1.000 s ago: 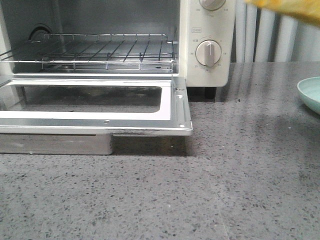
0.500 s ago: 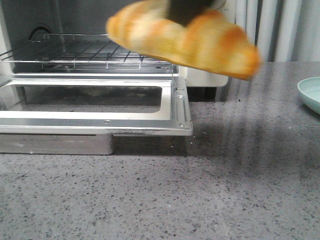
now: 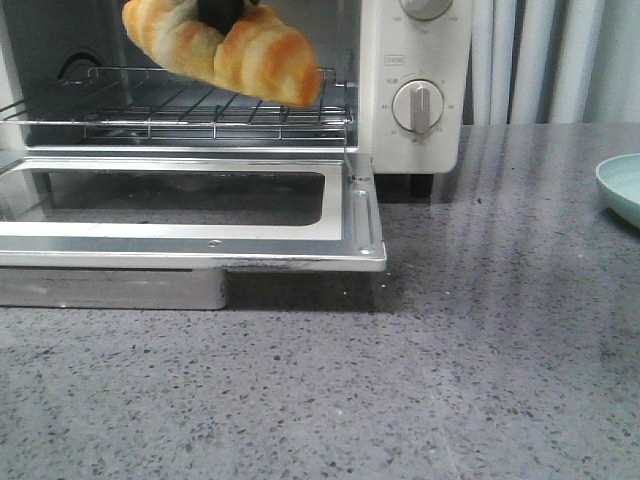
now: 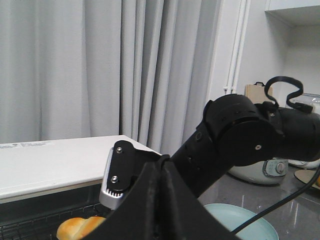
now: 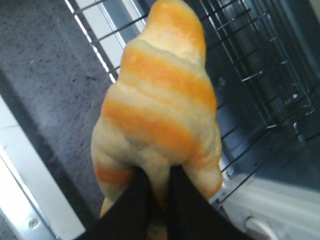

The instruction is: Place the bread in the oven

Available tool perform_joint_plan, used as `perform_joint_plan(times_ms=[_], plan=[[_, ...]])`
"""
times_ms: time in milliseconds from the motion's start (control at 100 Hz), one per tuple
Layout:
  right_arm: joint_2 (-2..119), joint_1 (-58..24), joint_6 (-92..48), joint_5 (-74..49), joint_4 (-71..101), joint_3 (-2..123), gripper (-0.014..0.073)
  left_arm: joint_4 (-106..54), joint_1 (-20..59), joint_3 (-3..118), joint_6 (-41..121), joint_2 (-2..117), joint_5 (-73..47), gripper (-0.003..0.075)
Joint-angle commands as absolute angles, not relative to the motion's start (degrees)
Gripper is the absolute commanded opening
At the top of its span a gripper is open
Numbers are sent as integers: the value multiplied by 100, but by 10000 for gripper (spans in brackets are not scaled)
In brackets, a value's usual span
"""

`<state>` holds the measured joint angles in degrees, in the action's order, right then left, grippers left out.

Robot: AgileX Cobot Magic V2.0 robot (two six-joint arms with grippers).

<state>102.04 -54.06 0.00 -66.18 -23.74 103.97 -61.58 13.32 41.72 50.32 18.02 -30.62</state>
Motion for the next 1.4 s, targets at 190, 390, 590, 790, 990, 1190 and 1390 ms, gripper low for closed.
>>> perform_joint_plan(times_ms=[190, 390, 590, 790, 990, 1190, 1390], plan=[[10339, -5412, -69, -6168, -3684, 10680, -69, -6333, 1354, 4336, 5025, 1874, -2904, -21], [10434, -5412, -69, -6054, -4183, 10680, -69, -6333, 1354, 4336, 5025, 1874, -2941, -21], [10434, -5412, -69, -5902, -4198, 10680, 102, -6345, 1354, 4336, 5025, 1874, -2954, -21], [10434, -5412, -56, -5855, -4469, 10680, 456, -6335, 1354, 4336, 5025, 1874, -2941, -21], [10434, -5427, -49, -5859, -4485, 10680, 453, -5834, 1354, 4336, 4879, 1874, -2762, -22], [10434, -5713, -49, -6084, -4485, 10680, 453, -4867, 1354, 4336, 4085, 1863, -2698, -22], [10434, -6136, -43, -6411, -4485, 10680, 453, -3575, 1301, 4126, 2864, 1474, -2484, -22]])
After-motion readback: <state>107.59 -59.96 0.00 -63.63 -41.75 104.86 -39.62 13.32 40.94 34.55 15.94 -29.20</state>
